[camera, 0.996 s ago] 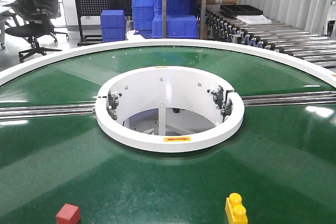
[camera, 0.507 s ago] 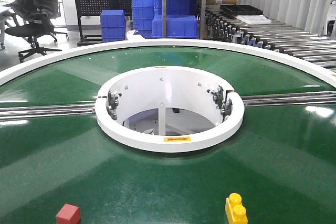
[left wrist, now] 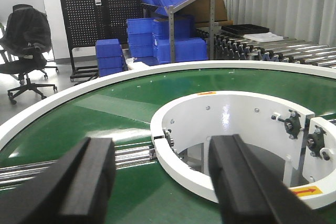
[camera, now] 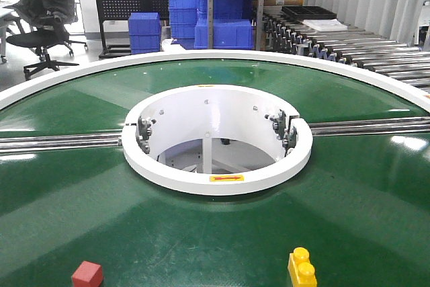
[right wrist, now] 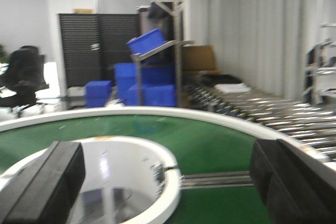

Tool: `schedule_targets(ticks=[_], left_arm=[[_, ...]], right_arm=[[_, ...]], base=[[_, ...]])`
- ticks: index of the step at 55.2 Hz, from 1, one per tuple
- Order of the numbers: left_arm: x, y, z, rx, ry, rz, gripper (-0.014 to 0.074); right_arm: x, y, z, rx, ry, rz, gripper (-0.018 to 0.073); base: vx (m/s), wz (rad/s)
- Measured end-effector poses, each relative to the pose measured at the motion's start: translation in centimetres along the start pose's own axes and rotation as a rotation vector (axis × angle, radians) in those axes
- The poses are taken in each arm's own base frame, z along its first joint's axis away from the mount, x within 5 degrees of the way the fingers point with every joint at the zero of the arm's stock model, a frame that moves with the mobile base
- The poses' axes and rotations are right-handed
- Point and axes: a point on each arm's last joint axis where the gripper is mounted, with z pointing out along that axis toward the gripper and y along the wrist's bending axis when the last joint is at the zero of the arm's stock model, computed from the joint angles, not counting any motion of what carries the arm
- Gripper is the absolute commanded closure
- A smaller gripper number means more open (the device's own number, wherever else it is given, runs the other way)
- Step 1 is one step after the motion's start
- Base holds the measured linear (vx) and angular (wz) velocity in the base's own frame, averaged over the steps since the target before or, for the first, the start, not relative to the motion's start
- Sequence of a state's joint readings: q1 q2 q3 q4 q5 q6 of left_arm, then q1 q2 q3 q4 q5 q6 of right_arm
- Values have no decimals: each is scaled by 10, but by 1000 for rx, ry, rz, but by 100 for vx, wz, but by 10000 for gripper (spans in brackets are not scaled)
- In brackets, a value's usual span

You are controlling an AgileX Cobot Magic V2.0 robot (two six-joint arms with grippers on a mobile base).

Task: Pick red and yellow blocks into blue bin
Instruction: 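Lower the right gripper over the yellow brick and close on it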

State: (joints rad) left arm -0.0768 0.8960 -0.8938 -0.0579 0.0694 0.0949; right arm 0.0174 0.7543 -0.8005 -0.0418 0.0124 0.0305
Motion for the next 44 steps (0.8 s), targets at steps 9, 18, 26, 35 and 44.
schedule_targets(ticks=[9,18,26,35,44], left_arm=[[0,0,0,0,0,0,61],[0,0,0,0,0,0,62],[0,0,0,0,1,0,62],[0,0,0,0,2,0,62],[0,0,0,0,2,0,62]], right_arm=[[29,30,35,-147,350,-5,-92],[78,49,73,-188,719,-37,-54],[111,56,100,-185,926,-55,-24],[133,63,125,-183,1076,-44,-20],[153,69,144,-178,1158,-19,-20]], base=[[0,0],[0,0],[0,0],[0,0],[0,0]])
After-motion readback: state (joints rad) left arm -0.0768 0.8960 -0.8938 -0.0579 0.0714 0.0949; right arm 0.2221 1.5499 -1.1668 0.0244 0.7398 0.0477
